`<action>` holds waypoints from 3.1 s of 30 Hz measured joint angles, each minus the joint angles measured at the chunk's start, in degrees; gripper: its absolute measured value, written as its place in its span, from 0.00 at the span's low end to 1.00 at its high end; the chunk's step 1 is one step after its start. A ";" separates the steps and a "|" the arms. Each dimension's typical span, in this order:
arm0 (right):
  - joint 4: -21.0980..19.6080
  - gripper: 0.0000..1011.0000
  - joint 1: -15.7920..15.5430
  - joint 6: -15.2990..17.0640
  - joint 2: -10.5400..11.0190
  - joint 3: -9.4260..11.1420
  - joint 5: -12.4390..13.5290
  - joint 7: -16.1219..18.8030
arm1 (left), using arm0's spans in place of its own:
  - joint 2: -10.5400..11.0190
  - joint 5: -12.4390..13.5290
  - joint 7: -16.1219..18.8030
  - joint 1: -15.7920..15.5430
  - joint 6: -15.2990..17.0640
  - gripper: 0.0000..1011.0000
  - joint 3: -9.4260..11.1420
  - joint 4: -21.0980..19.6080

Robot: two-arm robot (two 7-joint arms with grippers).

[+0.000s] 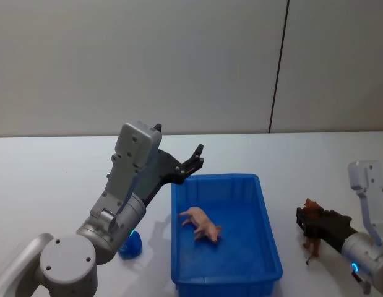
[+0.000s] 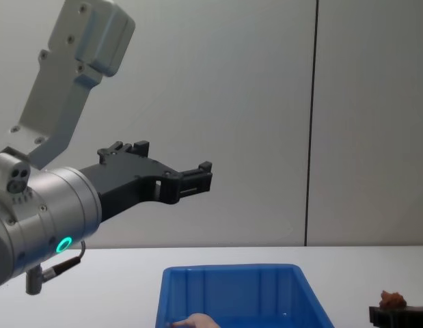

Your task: Pick up the two dolls from the table and place them into the box.

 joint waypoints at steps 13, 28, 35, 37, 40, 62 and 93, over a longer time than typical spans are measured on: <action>-0.71 0.42 0.44 -2.67 0.28 0.08 -1.35 2.12 | 0.00 0.00 0.00 0.00 0.00 0.99 0.00 0.00; -3.11 0.42 2.47 -8.89 0.31 -0.05 -2.41 9.96 | 0.00 0.00 0.00 0.00 0.00 0.99 0.00 0.00; -3.84 0.42 3.89 -10.73 -0.06 -0.34 -1.54 14.90 | 0.00 0.00 0.00 0.00 0.00 0.99 0.00 0.00; -3.92 0.42 4.15 -10.95 -0.15 -0.40 -1.23 15.95 | 0.00 0.00 0.00 0.00 0.00 0.99 0.00 0.00; -4.01 0.42 5.14 -11.14 -0.50 -0.66 -0.28 18.82 | 0.00 0.00 0.00 0.00 0.00 0.99 0.00 0.00; -1.53 0.68 10.60 -2.80 -2.74 -2.72 3.07 31.08 | 0.00 0.00 0.00 0.00 0.00 0.99 0.00 0.00; -4.15 0.99 8.61 -4.72 1.35 -0.31 2.30 26.59 | 0.00 0.00 0.00 0.00 0.00 0.99 0.01 0.00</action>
